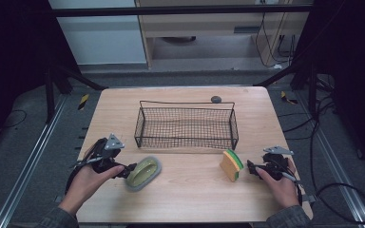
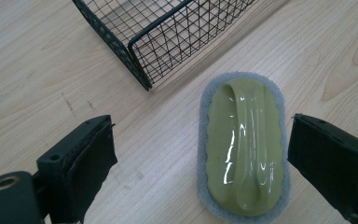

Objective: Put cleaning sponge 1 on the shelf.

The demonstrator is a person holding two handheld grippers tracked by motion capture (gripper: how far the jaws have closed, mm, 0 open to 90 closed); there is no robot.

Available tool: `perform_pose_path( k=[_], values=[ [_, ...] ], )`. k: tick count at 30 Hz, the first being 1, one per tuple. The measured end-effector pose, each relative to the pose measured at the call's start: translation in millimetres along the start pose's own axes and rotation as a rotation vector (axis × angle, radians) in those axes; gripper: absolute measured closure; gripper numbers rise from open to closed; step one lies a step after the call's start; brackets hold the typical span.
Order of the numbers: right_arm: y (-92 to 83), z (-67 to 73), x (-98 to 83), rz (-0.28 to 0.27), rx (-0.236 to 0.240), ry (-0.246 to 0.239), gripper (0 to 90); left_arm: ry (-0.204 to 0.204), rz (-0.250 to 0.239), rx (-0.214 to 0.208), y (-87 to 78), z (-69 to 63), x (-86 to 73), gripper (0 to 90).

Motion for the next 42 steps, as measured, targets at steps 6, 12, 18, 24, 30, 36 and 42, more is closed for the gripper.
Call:
perform_pose_path(
  k=[6, 12, 18, 24, 30, 36, 42],
  values=[
    [0.5, 0.4, 0.3, 0.0, -0.003, -0.002, 5.6, 0.026, 0.039, -0.023, 10.7, 1.5, 4.8, 13.8],
    [-0.1, 1.2, -0.4, -0.001, -0.004, -0.003, 5.6, 0.07, 0.074, -0.053, 11.6, -7.9, 12.6, 13.8],
    [0.0, 1.3, -0.3, 0.0, -0.003, -0.003, 5.5, 0.079, 0.154, -0.113, 16.6, -14.8, 15.8, 20.0],
    [-0.2, 1.5, -0.6, 0.001, -0.003, -0.005, 5.5, 0.096, 0.214, -0.138, 28.5, -25.1, 19.2, 31.9],
    [0.0, 1.7, -0.5, 0.002, 0.0, -0.005, 5.1, 0.093, 0.284, -0.142, 41.2, -24.7, 17.9, 43.0],
    [0.1, 1.7, -0.5, 0.002, 0.001, -0.009, 4.9, 0.052, 0.292, -0.145, 47.7, -23.6, 19.3, 53.2],
    [0.0, 2.4, -0.4, 0.002, 0.005, -0.008, 4.9, 0.049, 0.313, -0.138, 52.0, -26.3, 18.0, 55.3]
  ],
)
Point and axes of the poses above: each handheld gripper's, and its own axes: y roughly forward along the jaws, x roughly out of its top, z roughly to its left, the point moved 4 cm from there along y, roughly forward along the jaws, and after that the axes turned 3 degrees about -x, right-handed, at the moved point
